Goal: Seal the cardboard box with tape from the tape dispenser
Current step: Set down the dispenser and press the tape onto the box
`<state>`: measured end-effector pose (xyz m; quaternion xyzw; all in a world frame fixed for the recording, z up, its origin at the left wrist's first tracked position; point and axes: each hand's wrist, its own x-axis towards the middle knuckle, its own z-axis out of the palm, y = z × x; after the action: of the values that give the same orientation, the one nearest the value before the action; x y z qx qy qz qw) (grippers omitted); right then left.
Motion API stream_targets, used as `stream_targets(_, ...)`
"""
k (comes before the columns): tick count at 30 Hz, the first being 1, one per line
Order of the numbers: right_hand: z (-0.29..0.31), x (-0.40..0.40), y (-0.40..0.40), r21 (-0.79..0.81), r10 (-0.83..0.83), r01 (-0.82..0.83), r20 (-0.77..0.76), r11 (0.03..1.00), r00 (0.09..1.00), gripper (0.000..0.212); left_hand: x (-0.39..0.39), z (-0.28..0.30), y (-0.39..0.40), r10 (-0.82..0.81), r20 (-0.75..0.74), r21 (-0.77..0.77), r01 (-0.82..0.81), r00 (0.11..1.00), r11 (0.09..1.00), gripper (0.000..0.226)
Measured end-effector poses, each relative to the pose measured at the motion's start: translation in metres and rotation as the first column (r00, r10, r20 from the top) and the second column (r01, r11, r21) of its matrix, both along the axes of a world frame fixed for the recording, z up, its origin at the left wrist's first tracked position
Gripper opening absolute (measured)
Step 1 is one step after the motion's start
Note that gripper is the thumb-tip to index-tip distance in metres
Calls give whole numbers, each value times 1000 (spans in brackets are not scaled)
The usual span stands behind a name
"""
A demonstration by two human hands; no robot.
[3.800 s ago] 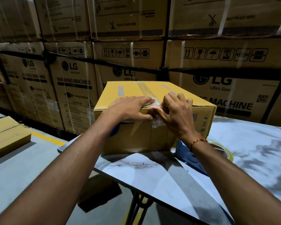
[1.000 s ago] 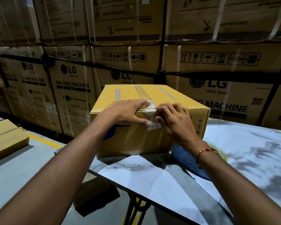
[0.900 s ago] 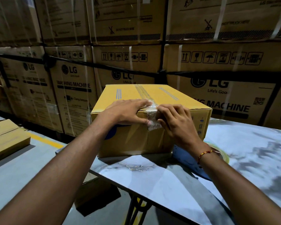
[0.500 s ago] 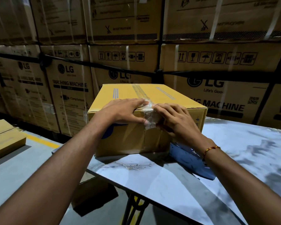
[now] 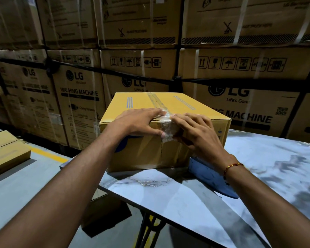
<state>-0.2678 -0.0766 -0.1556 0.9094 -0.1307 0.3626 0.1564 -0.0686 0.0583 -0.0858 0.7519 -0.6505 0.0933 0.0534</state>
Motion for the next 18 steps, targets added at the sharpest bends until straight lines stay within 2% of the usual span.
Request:
stream_targets(3, 3, 0, -3, 63, 13, -13, -1, 998, 1000, 66, -1, 0, 0, 4, 1, 0, -4, 1000, 1000, 85)
stream_targets(6, 4, 5, -1, 156, 6, -16, 62, 988, 998, 66, 0, 0, 0, 4, -2, 2, -4, 1000, 1000, 86)
stream_targets(11, -4, 10, 3, 108, -29, 18, 100, 994, 995, 55, -1, 0, 2, 2, -3, -1, -2, 1000, 1000, 85)
stream_targets(16, -3, 3, 1, 53, -53, 53, -13, 997, 999, 83, -1, 1, 1, 0, 3, 4, 0, 1000, 1000, 86)
stream_targets(18, -2, 3, 1, 56, -56, 57, -18, 997, 998, 85, -1, 1, 1, -1, 6, 7, 1, 1000, 1000, 87)
